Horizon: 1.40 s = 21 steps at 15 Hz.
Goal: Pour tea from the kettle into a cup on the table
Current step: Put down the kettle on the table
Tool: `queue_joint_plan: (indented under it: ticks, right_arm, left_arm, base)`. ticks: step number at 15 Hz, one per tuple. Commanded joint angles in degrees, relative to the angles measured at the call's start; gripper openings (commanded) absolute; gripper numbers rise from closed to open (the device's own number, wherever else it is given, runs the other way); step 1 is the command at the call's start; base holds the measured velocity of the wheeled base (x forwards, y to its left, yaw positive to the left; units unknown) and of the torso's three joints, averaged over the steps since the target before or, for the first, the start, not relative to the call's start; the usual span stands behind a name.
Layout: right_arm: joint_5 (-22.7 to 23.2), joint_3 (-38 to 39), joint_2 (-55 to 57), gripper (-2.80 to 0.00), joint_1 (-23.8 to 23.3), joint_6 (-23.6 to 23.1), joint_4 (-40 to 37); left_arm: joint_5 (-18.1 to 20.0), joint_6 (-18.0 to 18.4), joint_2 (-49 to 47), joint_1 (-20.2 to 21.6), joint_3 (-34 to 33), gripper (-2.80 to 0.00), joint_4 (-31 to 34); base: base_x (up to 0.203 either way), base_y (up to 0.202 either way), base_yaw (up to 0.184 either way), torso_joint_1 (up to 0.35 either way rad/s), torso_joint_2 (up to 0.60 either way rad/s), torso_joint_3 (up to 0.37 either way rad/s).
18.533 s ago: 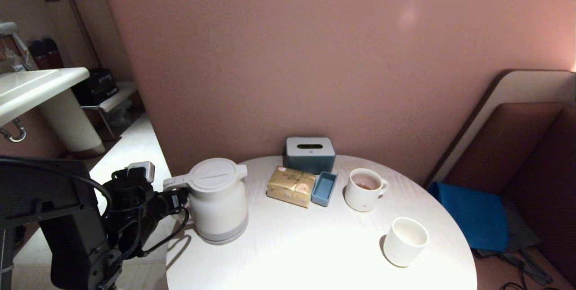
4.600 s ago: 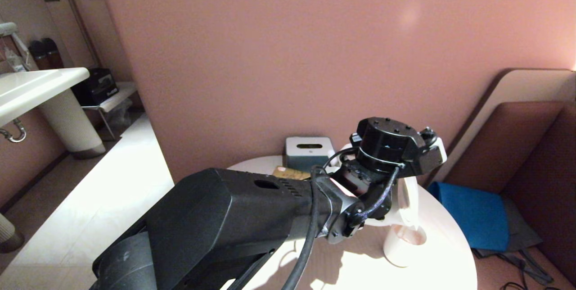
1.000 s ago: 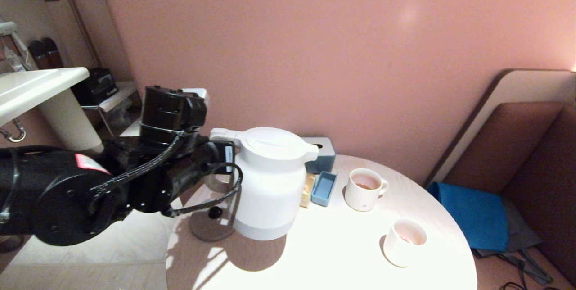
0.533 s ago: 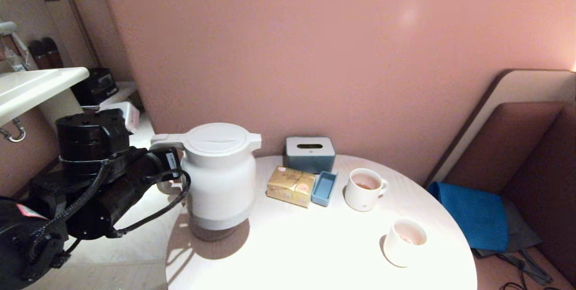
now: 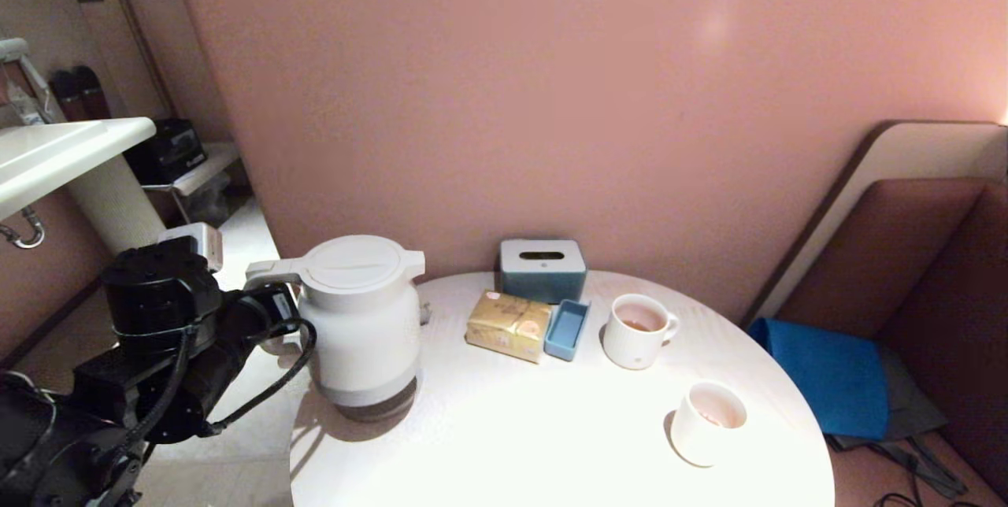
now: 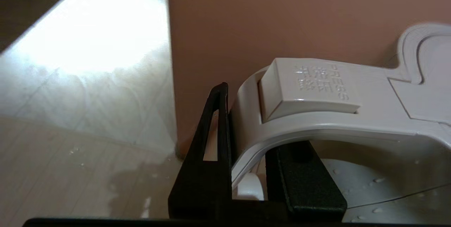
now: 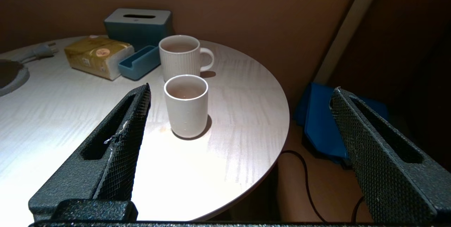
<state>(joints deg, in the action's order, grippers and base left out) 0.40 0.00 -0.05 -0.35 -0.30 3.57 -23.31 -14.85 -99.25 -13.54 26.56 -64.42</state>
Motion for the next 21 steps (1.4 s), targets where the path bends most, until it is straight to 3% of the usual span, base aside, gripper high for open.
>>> queue_joint_plan:
  ticks: [1,5,9,15,21]
  right_arm:
    - [0.0,0.0,0.0,0.0,0.0,0.0,0.0]
    - [0.0,0.0,0.0,0.0,0.0,0.0,0.0]
    - [0.0,0.0,0.0,0.0,0.0,0.0,0.0]
    - [0.0,0.0,0.0,0.0,0.0,0.0,0.0]
    - [0.0,0.0,0.0,0.0,0.0,0.0,0.0]
  left_arm:
    - [-0.1,0.0,-7.3,1.8,0.5,-2.8,-4.7]
    - [-0.1,0.3,-14.1,3.1,3.0,-2.8,-9.8]
    - [-0.1,0.5,-17.1,3.1,5.8,-2.8,-9.9]
    - [-0.2,-0.2,-20.1,3.1,4.6,-2.8,-10.7]
    - [-0.2,1.5,-26.1,3.0,0.9,-2.8,-21.9]
  base:
    - [0.0,0.0,0.0,0.0,0.0,0.0]
    - [0.0,0.0,0.0,0.0,0.0,0.0]
    - [0.0,0.0,0.0,0.0,0.0,0.0]
    - [0.0,0.0,0.0,0.0,0.0,0.0]
    - [0.0,0.0,0.0,0.0,0.0,0.0]
